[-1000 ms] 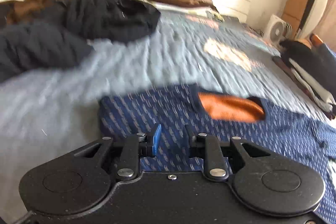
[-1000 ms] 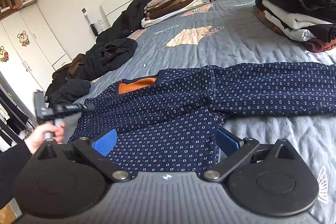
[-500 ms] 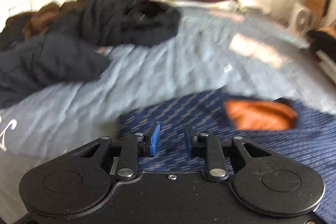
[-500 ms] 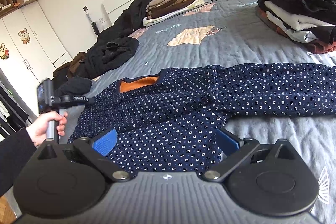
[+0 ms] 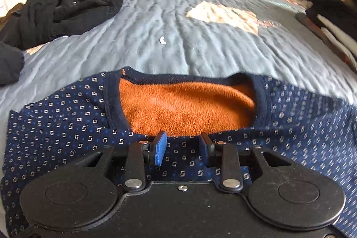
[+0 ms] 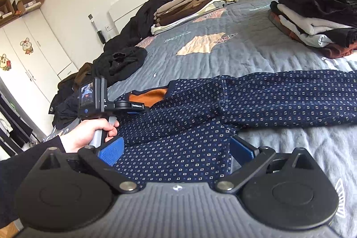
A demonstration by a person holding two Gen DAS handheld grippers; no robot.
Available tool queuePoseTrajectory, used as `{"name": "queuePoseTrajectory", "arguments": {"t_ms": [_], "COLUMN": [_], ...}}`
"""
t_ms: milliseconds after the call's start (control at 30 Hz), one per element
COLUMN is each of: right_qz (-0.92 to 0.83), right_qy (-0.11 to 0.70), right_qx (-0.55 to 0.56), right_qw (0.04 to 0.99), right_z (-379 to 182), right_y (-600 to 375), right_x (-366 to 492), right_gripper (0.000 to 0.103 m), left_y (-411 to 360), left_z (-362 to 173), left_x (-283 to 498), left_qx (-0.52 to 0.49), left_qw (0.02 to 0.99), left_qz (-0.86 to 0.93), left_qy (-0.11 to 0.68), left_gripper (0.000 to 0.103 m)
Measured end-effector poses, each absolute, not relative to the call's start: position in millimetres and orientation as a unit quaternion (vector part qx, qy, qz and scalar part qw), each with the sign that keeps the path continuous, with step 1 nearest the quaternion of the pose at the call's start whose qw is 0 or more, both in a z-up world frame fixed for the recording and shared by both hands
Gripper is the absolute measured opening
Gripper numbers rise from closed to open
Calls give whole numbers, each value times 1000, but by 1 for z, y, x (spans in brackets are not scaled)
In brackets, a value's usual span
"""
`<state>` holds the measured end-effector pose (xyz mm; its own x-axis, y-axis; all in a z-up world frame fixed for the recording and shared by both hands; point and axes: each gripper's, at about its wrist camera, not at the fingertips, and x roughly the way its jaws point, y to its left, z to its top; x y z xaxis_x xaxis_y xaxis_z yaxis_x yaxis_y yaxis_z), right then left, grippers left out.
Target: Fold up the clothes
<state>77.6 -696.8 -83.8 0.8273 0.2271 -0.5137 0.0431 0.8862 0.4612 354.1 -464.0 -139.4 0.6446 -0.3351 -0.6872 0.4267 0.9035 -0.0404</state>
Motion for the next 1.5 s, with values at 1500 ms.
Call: {"name": "queuePoseTrajectory", "arguments": {"t_ms": [1500], "right_qz": [100], "right_qy": [284], "right_qx": [197], "right_qw": [933], "right_z": [-70], "right_y": [-683], "right_x": [70], "right_gripper": [101], "left_y": [-640], "left_z": [-165], "left_x": [355], "left_qx": [141], "left_qw": [877], "left_qz": [-220], "left_qy": [403], "left_gripper": [53]}}
